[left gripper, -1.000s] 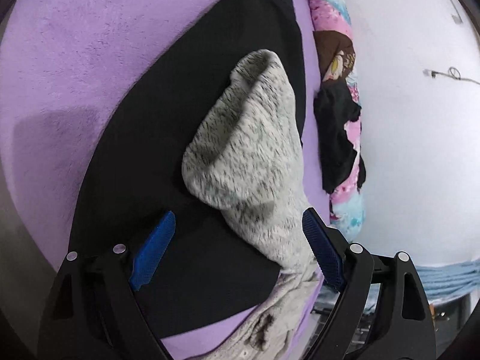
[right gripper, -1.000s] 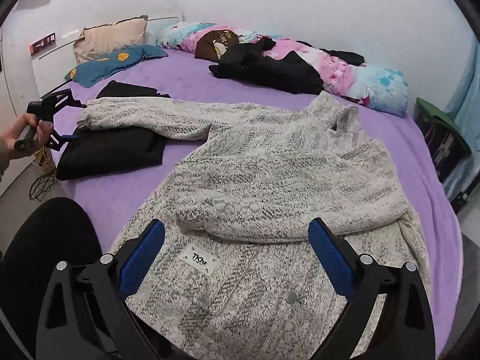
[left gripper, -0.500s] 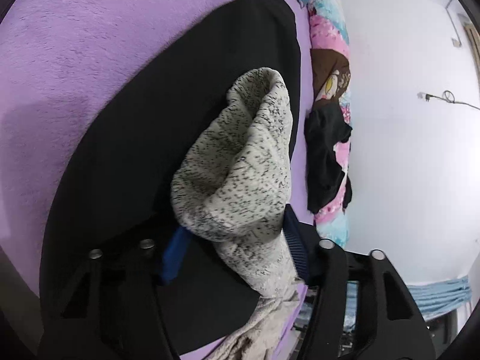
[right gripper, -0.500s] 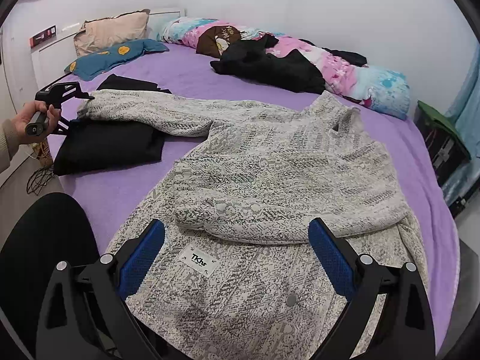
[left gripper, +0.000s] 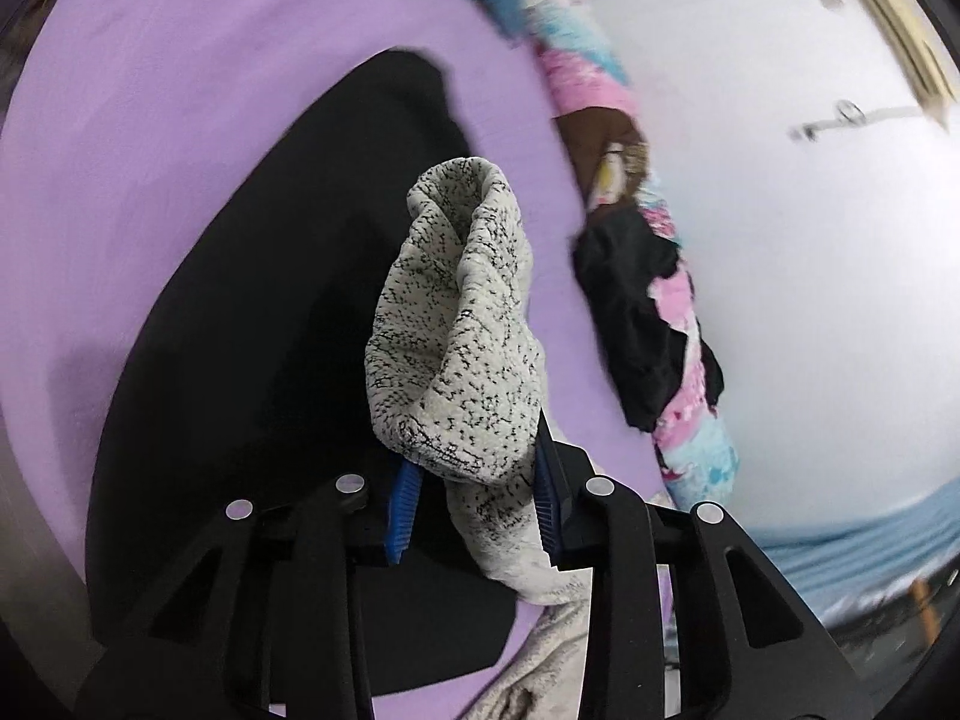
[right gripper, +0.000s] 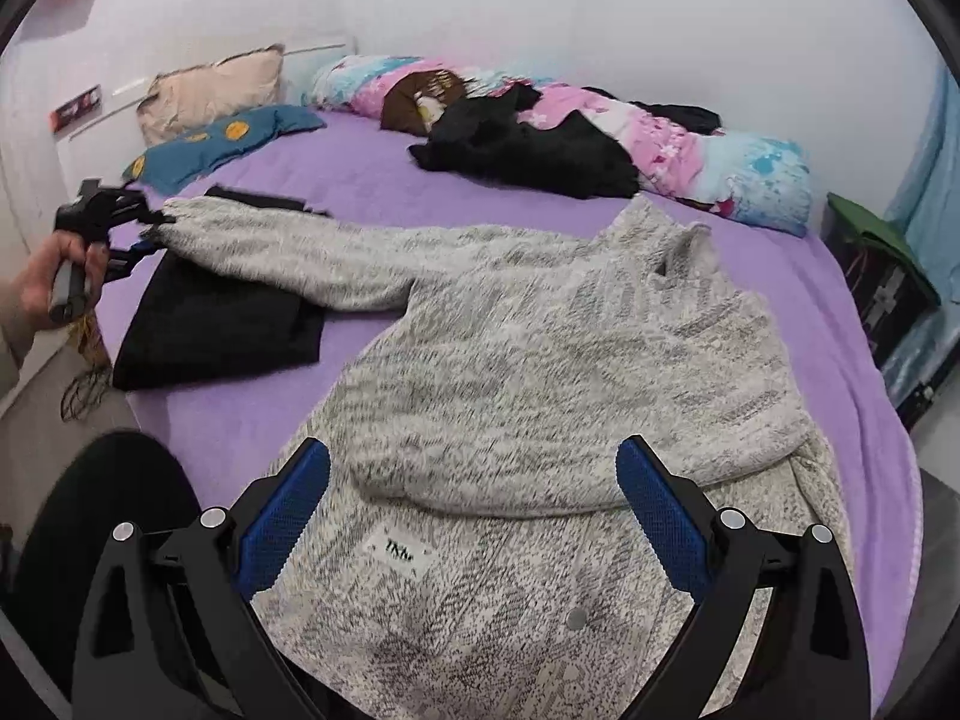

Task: Fold large clothes
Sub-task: 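Lift the sleeve cuff with the left tool and carry it over the jacket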

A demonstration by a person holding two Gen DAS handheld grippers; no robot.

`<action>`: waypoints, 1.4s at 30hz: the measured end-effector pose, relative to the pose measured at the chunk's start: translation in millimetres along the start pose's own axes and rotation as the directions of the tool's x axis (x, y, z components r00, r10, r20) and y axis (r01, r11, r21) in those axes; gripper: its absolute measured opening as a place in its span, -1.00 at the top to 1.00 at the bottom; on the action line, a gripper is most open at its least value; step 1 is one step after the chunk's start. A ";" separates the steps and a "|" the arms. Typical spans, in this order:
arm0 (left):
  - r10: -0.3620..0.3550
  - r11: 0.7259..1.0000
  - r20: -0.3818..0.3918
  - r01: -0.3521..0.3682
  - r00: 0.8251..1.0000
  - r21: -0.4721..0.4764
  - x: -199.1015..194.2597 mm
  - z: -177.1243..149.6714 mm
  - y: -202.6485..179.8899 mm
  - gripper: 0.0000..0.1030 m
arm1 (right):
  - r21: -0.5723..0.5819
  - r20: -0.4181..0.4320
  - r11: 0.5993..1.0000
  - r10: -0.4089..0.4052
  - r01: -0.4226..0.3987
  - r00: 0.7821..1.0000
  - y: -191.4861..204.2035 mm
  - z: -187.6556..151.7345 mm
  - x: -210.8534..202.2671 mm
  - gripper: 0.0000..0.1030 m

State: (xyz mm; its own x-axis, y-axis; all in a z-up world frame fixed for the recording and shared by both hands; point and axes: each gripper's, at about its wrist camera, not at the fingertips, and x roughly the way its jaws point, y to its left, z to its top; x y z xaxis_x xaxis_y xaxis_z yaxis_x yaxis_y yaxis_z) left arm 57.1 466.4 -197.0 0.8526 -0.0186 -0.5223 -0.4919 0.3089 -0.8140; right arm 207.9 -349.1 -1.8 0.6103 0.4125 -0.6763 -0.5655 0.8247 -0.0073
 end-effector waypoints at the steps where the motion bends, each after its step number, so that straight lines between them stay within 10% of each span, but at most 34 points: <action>1: 0.004 0.999 0.010 -0.004 1.000 0.032 -3.5 -3.8 -9.8 0.41 | 0.040 0.004 0.999 0.021 -0.021 1.000 -3.6 7.0 -3.0 -0.83; 10: 0.031 0.927 0.126 -0.076 0.992 0.368 -28.6 -60.3 -118.9 0.41 | 0.267 0.020 0.943 0.198 -0.197 0.980 -15.1 112.6 -31.8 -0.83; 16: 0.050 0.822 0.232 -0.172 0.972 0.543 -31.5 -103.6 -173.0 0.42 | 0.296 0.018 0.916 0.278 -0.270 0.961 5.0 195.8 -48.9 -0.83; 29: -0.015 0.646 0.263 -0.191 0.965 0.739 -29.0 -177.6 -228.3 0.42 | 0.420 -0.267 0.835 0.487 -0.355 0.831 73.4 285.4 33.1 -0.83; 32: -0.007 0.592 0.278 -0.221 0.960 0.775 -22.8 -189.6 -236.6 0.42 | 0.400 -0.393 0.828 0.542 -0.393 0.743 100.2 299.1 70.1 -0.84; 42: -0.039 0.405 0.306 -0.265 0.951 0.875 -11.8 -240.7 -266.0 0.42 | 0.406 -0.474 0.853 0.503 -0.328 0.722 110.9 300.7 108.6 -0.47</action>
State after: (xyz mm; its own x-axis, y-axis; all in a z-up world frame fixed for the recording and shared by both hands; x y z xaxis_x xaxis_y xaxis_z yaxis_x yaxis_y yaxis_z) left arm 135.5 155.6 -35.5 0.8844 0.2612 -0.3868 -0.2703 0.9623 0.0316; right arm 378.3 -96.5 145.4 -0.1067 0.5294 -0.8416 -0.4573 0.7255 0.5143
